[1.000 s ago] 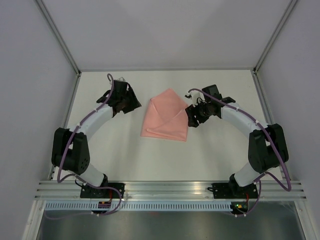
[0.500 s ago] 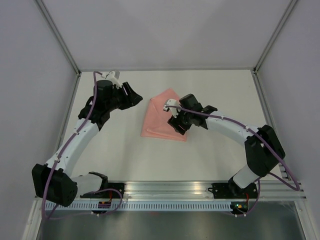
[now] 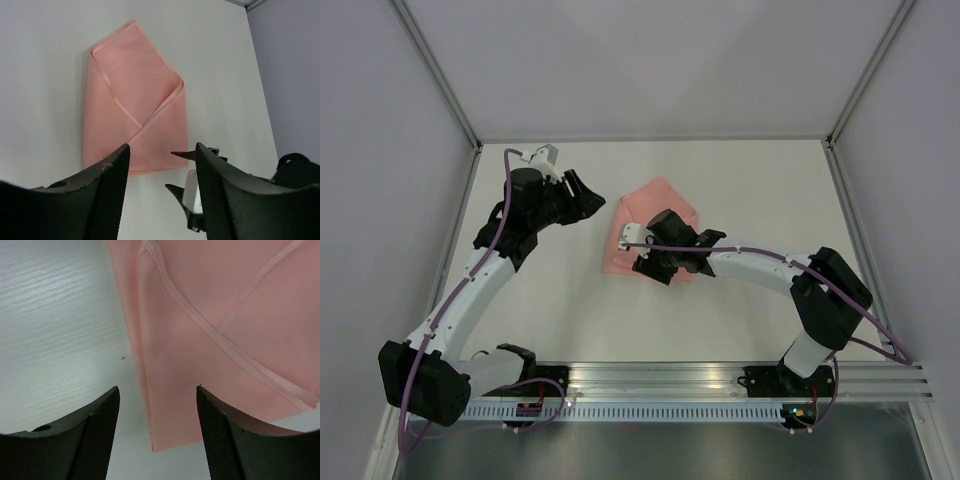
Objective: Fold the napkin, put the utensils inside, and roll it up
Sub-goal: Roll the napkin at the center of the board.
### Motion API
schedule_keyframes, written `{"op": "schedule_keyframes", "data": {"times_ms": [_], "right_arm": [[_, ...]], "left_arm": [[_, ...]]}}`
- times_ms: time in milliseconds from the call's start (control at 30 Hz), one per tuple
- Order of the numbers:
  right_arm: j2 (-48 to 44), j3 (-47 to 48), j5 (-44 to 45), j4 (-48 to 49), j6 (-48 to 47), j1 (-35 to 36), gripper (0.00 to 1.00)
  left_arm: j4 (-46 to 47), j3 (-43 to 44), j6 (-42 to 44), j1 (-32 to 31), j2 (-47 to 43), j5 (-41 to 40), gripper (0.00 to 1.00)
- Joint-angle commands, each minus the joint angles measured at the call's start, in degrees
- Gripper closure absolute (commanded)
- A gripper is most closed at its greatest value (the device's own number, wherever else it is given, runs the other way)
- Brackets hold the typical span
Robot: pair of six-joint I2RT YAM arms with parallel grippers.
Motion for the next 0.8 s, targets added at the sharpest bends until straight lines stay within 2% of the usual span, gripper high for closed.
{"op": "schedule_keyframes", "data": {"times_ms": [0, 267, 600, 767], "right_arm": [[3.88, 0.01, 4.62, 3.62, -1.73, 3.68, 0.31], [9.78, 0.98, 11.46, 10.38, -1.29, 6.14, 0.29], [12.07, 1.15, 9.72, 9.08, -2.69, 6.06, 0.31], [13.56, 2.29, 5.24, 6.35, -2.96, 3.78, 0.33]], "left_arm": [[1.33, 0.17, 1.99, -0.24, -2.05, -0.41, 0.39], [1.07, 1.14, 3.66, -0.24, -5.48, -0.58, 0.38], [0.28, 2.36, 4.98, -0.24, -5.31, 0.03, 0.38], [0.1, 3.33, 5.95, -0.24, -4.08, 1.35, 0.38]]}}
